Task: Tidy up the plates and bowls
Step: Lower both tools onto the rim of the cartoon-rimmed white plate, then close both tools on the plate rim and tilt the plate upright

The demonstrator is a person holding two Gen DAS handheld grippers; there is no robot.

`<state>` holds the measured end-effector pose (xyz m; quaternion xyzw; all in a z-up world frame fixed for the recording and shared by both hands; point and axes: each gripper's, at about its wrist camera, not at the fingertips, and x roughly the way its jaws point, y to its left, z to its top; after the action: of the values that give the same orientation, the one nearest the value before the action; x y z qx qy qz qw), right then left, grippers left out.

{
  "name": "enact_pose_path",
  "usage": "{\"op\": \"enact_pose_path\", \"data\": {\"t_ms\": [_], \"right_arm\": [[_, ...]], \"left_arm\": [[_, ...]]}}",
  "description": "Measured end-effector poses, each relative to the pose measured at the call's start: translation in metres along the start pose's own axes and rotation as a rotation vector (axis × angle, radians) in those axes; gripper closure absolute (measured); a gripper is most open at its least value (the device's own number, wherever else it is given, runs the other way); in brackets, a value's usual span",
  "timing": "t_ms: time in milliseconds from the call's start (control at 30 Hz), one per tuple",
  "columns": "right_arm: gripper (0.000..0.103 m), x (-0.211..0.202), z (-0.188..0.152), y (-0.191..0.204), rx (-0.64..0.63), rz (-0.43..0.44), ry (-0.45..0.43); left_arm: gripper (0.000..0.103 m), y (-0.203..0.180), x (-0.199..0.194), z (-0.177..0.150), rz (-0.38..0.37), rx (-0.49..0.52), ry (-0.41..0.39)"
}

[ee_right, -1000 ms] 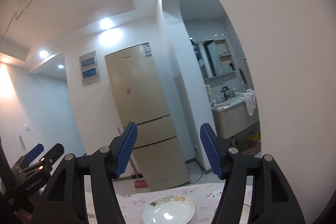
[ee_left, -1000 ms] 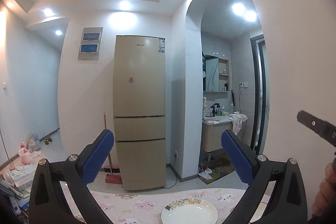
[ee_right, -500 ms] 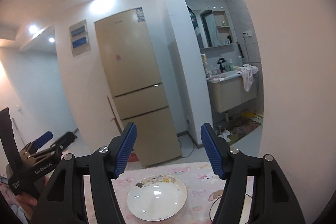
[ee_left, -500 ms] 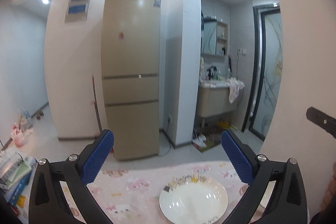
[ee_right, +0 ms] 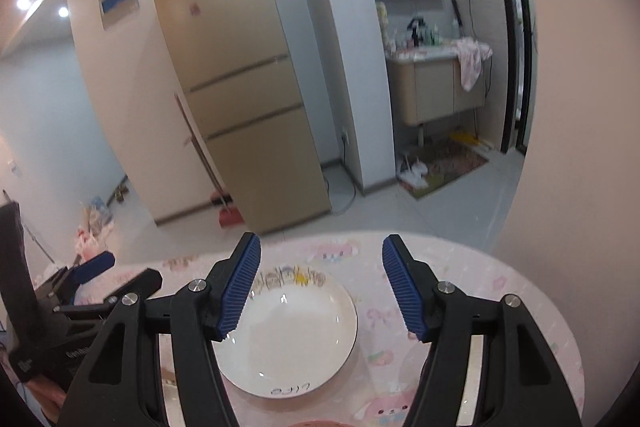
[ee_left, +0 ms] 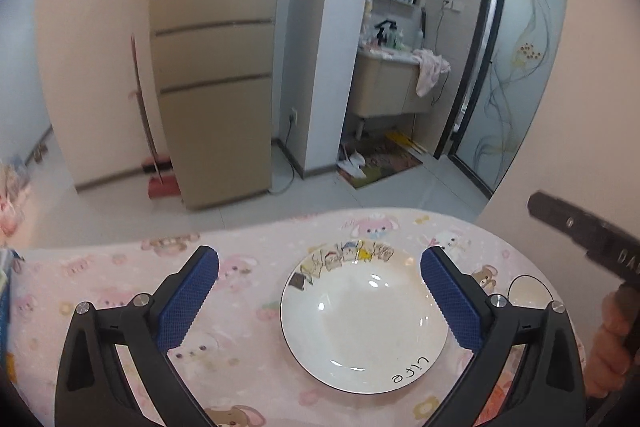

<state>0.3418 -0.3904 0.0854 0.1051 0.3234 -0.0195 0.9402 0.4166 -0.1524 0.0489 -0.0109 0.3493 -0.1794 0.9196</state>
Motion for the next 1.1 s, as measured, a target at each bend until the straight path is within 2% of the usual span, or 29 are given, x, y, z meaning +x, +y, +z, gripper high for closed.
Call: {"op": "enact_pose_path", "data": {"t_ms": [133, 200, 233, 333, 433, 500, 533, 567, 633, 667, 700, 733, 833, 900, 933, 967, 1000, 1100], "right_arm": [[0.041, 0.038, -0.011, -0.008, 0.056, 0.044, 0.149], [0.04, 0.056, -0.018, -0.016, 0.106, 0.065, 0.216], [0.041, 0.068, -0.021, -0.021, 0.143, 0.073, 0.258], [0.047, 0.094, -0.033, -0.037, 0.253, 0.142, 0.381], [0.049, 0.105, -0.037, -0.048, 0.264, 0.065, 0.389], [0.054, 0.111, -0.038, -0.058, 0.282, 0.064, 0.403], [0.062, 0.115, -0.037, -0.062, 0.301, 0.078, 0.415], [0.075, 0.119, -0.039, -0.067, 0.318, 0.093, 0.431], [0.079, 0.126, -0.042, -0.071, 0.333, 0.087, 0.457], [0.08, 0.129, -0.044, -0.073, 0.335, 0.071, 0.459], [0.08, 0.131, -0.043, -0.073, 0.332, 0.058, 0.463], [0.081, 0.135, -0.042, -0.072, 0.329, 0.055, 0.469], [0.081, 0.143, -0.046, -0.073, 0.336, 0.057, 0.494], [0.085, 0.147, -0.048, -0.073, 0.332, 0.059, 0.505], [0.09, 0.151, -0.048, -0.072, 0.331, 0.064, 0.508], [0.097, 0.154, -0.049, -0.072, 0.332, 0.078, 0.512], [0.099, 0.156, -0.05, -0.071, 0.333, 0.097, 0.521], [0.102, 0.16, -0.053, -0.07, 0.333, 0.107, 0.538]], "left_arm": [[0.013, 0.022, 0.029, -0.004, -0.009, -0.069, 0.093], [0.025, 0.033, 0.048, -0.008, 0.015, -0.104, 0.156], [0.028, 0.039, 0.059, -0.011, 0.014, -0.126, 0.194], [0.031, 0.055, 0.085, -0.025, -0.007, -0.181, 0.266], [0.033, 0.061, 0.105, -0.035, -0.014, -0.188, 0.322], [0.036, 0.066, 0.112, -0.037, -0.025, -0.209, 0.343], [0.036, 0.068, 0.114, -0.039, -0.033, -0.22, 0.351], [0.037, 0.07, 0.117, -0.04, -0.039, -0.233, 0.359], [0.044, 0.073, 0.123, -0.044, -0.033, -0.245, 0.378], [0.053, 0.073, 0.127, -0.046, -0.031, -0.246, 0.392], [0.065, 0.073, 0.132, -0.049, -0.044, -0.248, 0.412], [0.07, 0.073, 0.134, -0.051, -0.057, -0.251, 0.423], [0.072, 0.076, 0.142, -0.056, -0.112, -0.287, 0.458], [0.075, 0.079, 0.144, -0.057, -0.084, -0.286, 0.457], [0.076, 0.082, 0.145, -0.058, -0.093, -0.294, 0.456], [0.08, 0.084, 0.145, -0.058, -0.115, -0.308, 0.459], [0.086, 0.086, 0.146, -0.059, -0.134, -0.322, 0.462], [0.092, 0.085, 0.146, -0.059, -0.166, -0.31, 0.456]]}}
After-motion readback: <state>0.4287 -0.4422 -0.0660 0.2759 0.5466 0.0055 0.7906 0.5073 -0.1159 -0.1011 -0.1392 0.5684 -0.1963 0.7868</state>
